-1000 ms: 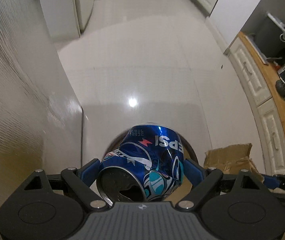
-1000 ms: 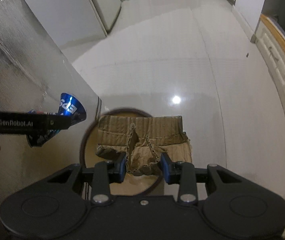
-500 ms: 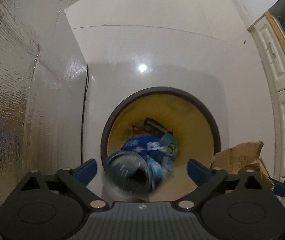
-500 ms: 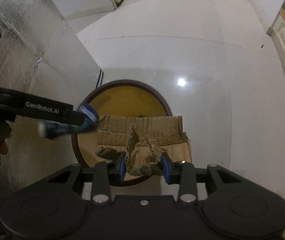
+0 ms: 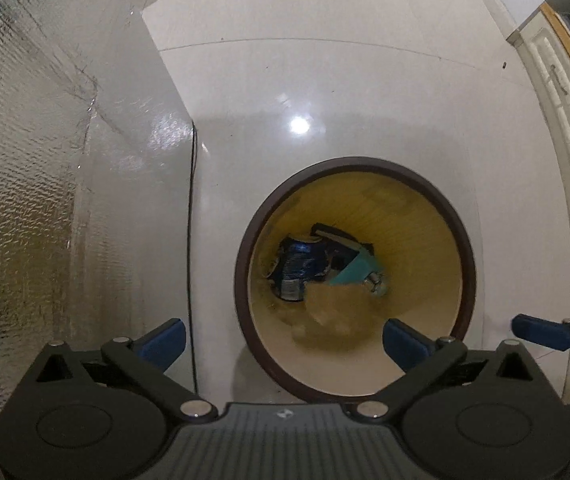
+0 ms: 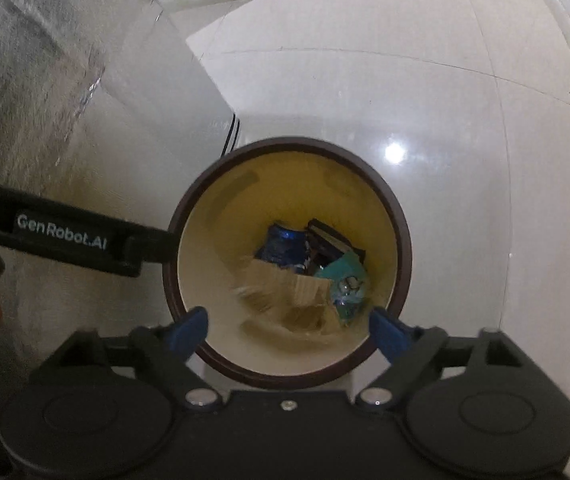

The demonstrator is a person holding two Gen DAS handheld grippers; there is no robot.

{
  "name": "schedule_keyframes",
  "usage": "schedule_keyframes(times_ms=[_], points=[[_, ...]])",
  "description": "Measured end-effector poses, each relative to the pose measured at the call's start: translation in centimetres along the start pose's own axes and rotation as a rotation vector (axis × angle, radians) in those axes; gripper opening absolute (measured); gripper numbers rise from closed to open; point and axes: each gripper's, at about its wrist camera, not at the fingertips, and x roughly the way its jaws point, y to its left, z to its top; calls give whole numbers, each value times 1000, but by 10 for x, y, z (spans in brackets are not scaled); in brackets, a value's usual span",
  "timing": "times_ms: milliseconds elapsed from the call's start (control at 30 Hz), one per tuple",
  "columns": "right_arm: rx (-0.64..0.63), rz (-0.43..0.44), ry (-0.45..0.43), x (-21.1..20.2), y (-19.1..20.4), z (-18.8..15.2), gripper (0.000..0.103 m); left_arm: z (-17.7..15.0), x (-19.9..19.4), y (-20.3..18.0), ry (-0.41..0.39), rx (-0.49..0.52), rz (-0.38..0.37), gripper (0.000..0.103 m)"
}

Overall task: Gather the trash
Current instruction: 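Open the right tool then the left tool, dropping box and can into the bin, then move both open tools back from the bin toward the counter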

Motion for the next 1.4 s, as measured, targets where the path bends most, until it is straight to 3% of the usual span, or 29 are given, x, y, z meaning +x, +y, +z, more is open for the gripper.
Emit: schedule_keyframes(times_ms=[100,467,1100,1400], points=[[-6,7,41,3,0,-1,102,-1,2,3,17,-2,6,103],[59,-38,50,-4,-16,-3,103,-10,2,3,56,43,41,103],[202,-110,-8,-36,-20,-21,103,-50,-39,4,11,68,74,103],[167,-143,-80,-79,-14,-36,103,-60,-81,-5,-87,81,78,103]])
